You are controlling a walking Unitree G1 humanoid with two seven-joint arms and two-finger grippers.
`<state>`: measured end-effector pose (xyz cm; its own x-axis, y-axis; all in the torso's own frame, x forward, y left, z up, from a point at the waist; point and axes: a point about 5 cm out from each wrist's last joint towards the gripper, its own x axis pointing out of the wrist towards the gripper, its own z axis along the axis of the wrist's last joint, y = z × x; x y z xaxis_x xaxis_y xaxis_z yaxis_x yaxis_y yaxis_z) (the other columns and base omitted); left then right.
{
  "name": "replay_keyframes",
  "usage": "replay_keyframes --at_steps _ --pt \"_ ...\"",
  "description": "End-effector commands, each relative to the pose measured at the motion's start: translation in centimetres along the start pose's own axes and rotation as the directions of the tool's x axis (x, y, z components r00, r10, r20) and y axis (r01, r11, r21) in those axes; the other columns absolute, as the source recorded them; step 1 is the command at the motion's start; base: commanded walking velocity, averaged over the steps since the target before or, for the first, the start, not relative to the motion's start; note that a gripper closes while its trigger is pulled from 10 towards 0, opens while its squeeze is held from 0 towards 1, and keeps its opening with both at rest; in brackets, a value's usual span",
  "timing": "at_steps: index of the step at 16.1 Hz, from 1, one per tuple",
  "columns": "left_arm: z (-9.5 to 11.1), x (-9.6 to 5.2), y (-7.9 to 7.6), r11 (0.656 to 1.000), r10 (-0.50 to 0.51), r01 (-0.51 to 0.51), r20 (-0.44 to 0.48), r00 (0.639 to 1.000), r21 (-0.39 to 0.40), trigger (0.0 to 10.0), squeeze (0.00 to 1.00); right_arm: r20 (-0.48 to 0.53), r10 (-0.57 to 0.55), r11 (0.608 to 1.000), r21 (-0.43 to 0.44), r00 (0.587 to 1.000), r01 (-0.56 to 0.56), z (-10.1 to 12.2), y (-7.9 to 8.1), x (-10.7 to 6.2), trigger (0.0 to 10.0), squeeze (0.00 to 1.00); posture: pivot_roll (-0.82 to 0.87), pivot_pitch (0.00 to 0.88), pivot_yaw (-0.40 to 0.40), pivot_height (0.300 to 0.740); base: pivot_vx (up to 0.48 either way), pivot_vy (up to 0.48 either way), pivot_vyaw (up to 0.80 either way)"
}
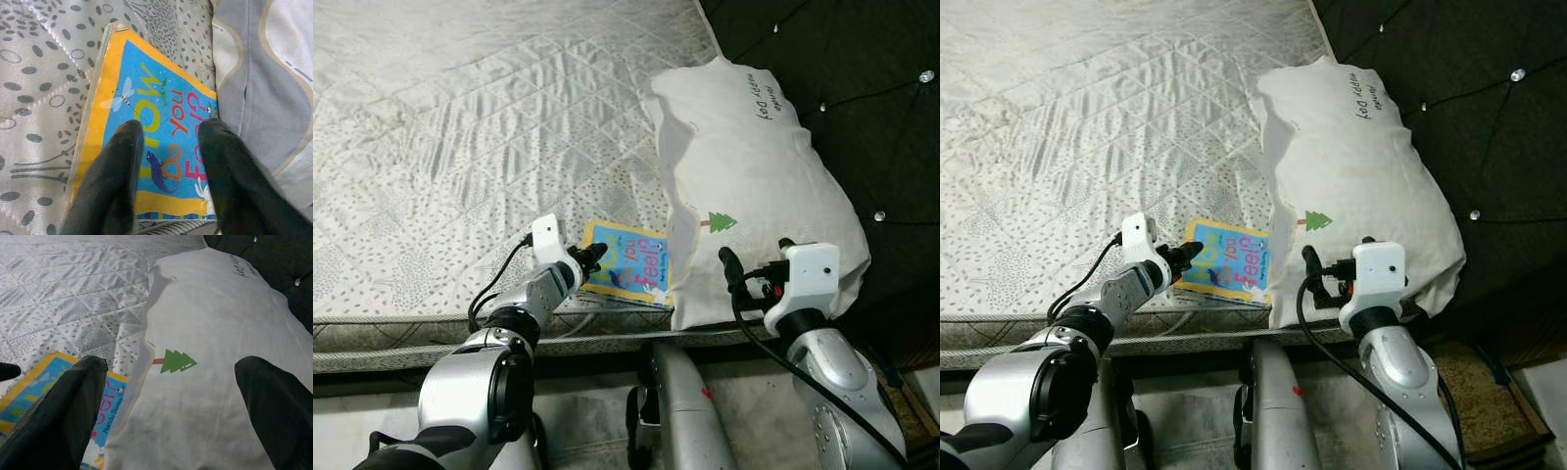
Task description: Clean up the room
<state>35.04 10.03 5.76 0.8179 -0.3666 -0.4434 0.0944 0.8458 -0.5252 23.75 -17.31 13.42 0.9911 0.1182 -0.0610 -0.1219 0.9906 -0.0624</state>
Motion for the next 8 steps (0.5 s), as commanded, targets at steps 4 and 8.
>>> replay_keyframes --at_steps 4,8 --pt "-0.6 0.0 0.4 0.997 0.066 -0.066 0.002 0.998 0.032 10.0 1.00 0.012 -0.009 1.000 0.007 1.000 0.008 -0.2 0.3 0.8 10.0 0.00 -0.19 0.114 -0.084 0.597 0.000 0.000 0.00" --pt "-1.7 -1.1 3.5 0.979 0.202 -0.202 -0.009 0.979 -0.010 10.0 1.00 0.018 -0.005 1.000 0.018 1.000 0.004 -0.3 0.7 0.9 10.0 0.00 -0.17 0.129 -0.076 0.597 0.000 0.000 0.00"
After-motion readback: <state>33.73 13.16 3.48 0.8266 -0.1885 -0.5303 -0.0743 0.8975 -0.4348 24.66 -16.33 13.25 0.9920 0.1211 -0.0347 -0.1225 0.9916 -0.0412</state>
